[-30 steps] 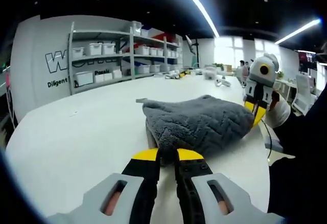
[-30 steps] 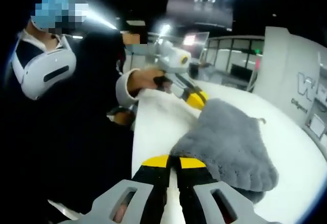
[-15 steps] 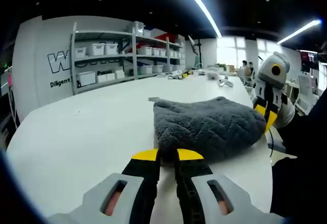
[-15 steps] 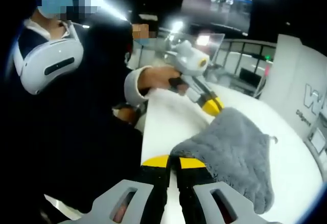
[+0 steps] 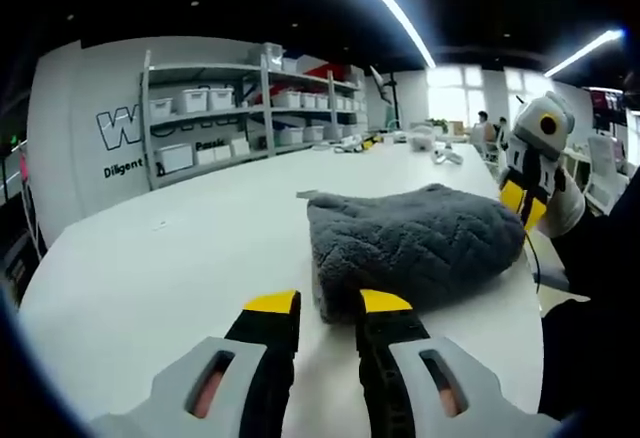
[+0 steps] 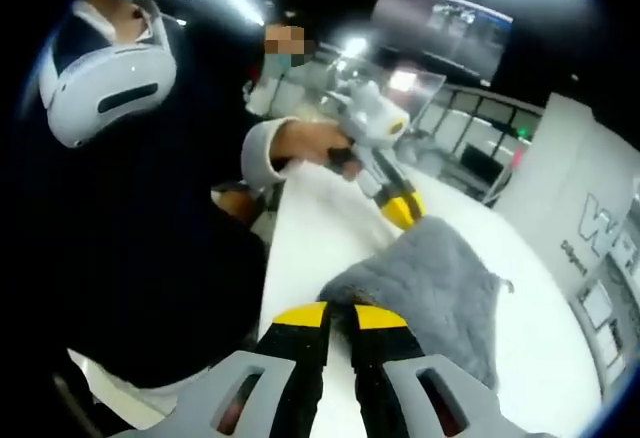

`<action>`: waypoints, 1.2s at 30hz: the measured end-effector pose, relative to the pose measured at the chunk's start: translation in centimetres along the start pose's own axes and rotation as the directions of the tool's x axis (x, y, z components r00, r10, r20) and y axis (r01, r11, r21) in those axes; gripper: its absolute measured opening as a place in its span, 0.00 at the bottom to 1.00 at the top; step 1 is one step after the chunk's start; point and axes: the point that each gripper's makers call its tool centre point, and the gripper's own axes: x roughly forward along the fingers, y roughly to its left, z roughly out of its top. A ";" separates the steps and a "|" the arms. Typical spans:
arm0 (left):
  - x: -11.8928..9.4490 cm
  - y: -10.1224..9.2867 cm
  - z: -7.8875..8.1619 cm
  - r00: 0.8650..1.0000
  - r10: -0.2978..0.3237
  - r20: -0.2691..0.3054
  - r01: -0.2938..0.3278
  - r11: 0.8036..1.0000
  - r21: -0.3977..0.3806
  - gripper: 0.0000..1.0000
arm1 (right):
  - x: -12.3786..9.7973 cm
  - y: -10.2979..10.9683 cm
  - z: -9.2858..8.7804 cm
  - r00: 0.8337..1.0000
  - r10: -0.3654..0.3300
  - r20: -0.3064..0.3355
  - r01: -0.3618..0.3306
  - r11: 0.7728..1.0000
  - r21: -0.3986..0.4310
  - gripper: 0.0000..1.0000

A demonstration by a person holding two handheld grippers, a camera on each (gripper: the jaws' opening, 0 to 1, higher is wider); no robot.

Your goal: Open the folded towel by lifting each exposed corner and separating the folded layers until the towel lies flat within the target outline without major curled edges

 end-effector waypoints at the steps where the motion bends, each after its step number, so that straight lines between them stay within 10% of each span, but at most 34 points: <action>1: 0.0 0.0 0.0 1.000 0.000 -0.001 0.000 1.000 -0.001 0.23 | -0.1 0.0 0.0 1.000 -0.005 0.001 0.005 1.000 0.000 0.05; 17: -1.2 -0.2 0.4 0.999 -0.020 -0.027 0.021 1.000 0.018 0.38 | -4.2 -6.5 -4.5 0.960 -0.276 -0.058 0.281 0.948 0.148 0.26; 36: -1.6 -1.6 0.5 0.995 -0.091 -0.033 0.090 0.996 -0.018 0.29 | -3.8 -8.0 -9.4 0.945 -0.303 -0.126 0.328 0.882 0.338 0.28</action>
